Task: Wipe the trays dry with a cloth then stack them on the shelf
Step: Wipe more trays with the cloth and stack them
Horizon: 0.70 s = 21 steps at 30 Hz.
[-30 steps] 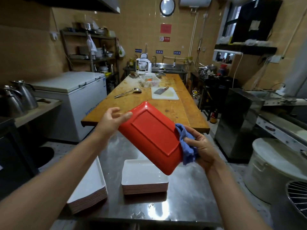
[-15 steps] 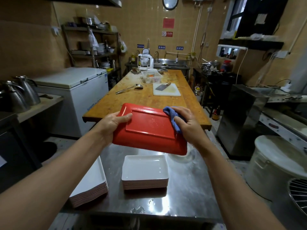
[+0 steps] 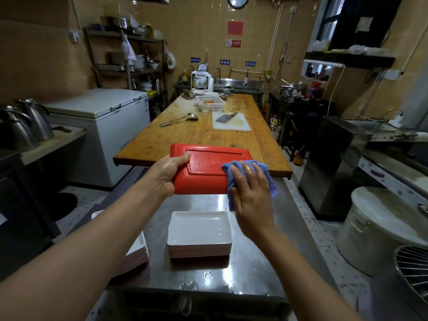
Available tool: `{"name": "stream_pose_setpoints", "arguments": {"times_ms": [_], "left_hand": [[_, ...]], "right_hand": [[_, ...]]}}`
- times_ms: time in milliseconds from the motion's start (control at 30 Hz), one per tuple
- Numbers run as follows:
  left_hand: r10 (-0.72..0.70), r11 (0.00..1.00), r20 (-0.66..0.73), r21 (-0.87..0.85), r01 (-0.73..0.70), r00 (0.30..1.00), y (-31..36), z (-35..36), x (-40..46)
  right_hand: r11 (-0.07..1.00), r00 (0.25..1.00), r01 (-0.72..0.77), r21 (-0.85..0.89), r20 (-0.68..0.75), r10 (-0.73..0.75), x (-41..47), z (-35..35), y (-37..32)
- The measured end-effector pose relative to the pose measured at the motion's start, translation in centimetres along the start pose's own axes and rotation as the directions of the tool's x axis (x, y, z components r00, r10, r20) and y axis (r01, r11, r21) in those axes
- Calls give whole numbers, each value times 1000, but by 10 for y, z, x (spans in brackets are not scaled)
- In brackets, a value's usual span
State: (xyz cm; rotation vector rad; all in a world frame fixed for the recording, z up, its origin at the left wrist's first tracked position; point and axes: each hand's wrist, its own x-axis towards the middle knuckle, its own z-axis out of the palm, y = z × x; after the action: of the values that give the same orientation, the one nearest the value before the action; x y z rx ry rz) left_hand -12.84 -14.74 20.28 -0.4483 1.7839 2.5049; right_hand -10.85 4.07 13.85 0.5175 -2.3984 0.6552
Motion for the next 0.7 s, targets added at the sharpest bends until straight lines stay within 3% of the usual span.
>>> {"name": "stream_pose_setpoints", "arguments": {"times_ms": [200, 300, 433, 533, 700], "left_hand": [[143, 989, -1, 33, -143, 990, -20, 8, -7], [248, 969, -15, 22, -247, 969, -24, 4, -9], [295, 955, 13, 23, -295, 956, -25, 0, -14], [295, 955, 18, -18, -295, 955, -29, -6, -19], [225, 966, -19, -127, -225, 974, -35, -29, -22]], "right_hand": [[993, 993, 120, 16, 4, -120, 0, 15, -44], [992, 989, 112, 63, 94, -118, 16, 14, -53], [989, 977, 51, 137, 200, -78, 42, 12, -54], [995, 965, 6, 99, 259, -32, 55, 15, -53], [992, 963, -125, 10, 242, 119, 53, 19, -25]]}}
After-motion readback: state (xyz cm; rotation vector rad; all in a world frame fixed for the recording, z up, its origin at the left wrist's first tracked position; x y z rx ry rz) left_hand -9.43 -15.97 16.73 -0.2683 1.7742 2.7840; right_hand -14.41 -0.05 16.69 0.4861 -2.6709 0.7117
